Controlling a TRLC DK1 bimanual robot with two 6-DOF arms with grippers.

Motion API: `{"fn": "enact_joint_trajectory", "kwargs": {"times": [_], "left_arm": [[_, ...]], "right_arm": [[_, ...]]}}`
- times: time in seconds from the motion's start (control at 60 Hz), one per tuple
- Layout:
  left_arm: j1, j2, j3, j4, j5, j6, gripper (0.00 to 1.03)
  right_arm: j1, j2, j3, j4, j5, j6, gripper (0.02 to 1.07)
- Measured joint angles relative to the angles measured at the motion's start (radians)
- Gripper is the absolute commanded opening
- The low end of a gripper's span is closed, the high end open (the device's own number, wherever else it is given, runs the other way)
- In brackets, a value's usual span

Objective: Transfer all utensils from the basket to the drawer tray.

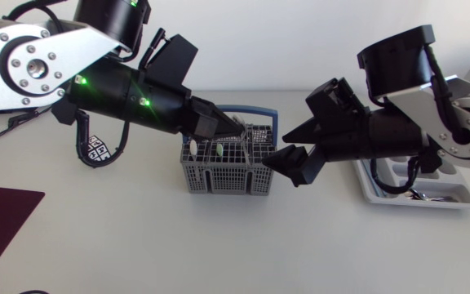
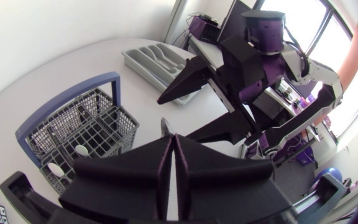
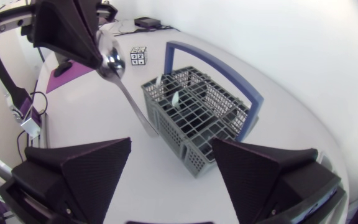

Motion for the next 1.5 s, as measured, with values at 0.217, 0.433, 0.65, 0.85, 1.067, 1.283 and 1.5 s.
{"fn": "enact_joint_trajectory", "kwargs": {"times": [0.217, 0.433, 0.65, 0.85, 1.067, 1.283, 1.5], "left_arm": [[-0.005, 0.0, 0.0, -0.068, 0.076, 0.056, 0.04], [-0.022, -0.004, 0.0, -0.104, 0.127, 0.084, 0.04], [-0.032, -0.006, 0.0, -0.12, 0.157, 0.087, 0.04], [-0.032, -0.011, 0.0, -0.127, 0.168, 0.087, 0.04], [-0.033, -0.015, 0.0, -0.13, 0.176, 0.087, 0.04], [-0.033, -0.018, 0.0, -0.129, 0.182, 0.087, 0.24], [-0.033, -0.019, 0.0, -0.129, 0.179, 0.09, 0.65]], "right_arm": [[0.072, -0.048, -0.042, 0.003, -0.041, -0.031, 0.83], [0.113, -0.079, -0.062, 0.012, -0.051, -0.051, 0.57], [0.128, -0.09, -0.068, 0.025, -0.051, -0.051, 0.33], [0.144, -0.092, -0.089, 0.025, -0.055, -0.051, 0.12], [0.151, -0.096, -0.094, 0.024, -0.072, -0.051, 0.11], [0.158, -0.113, -0.1, 0.023, -0.077, -0.059, 0.08], [0.161, -0.12, -0.107, 0.016, -0.076, -0.059, 0.08]]}}
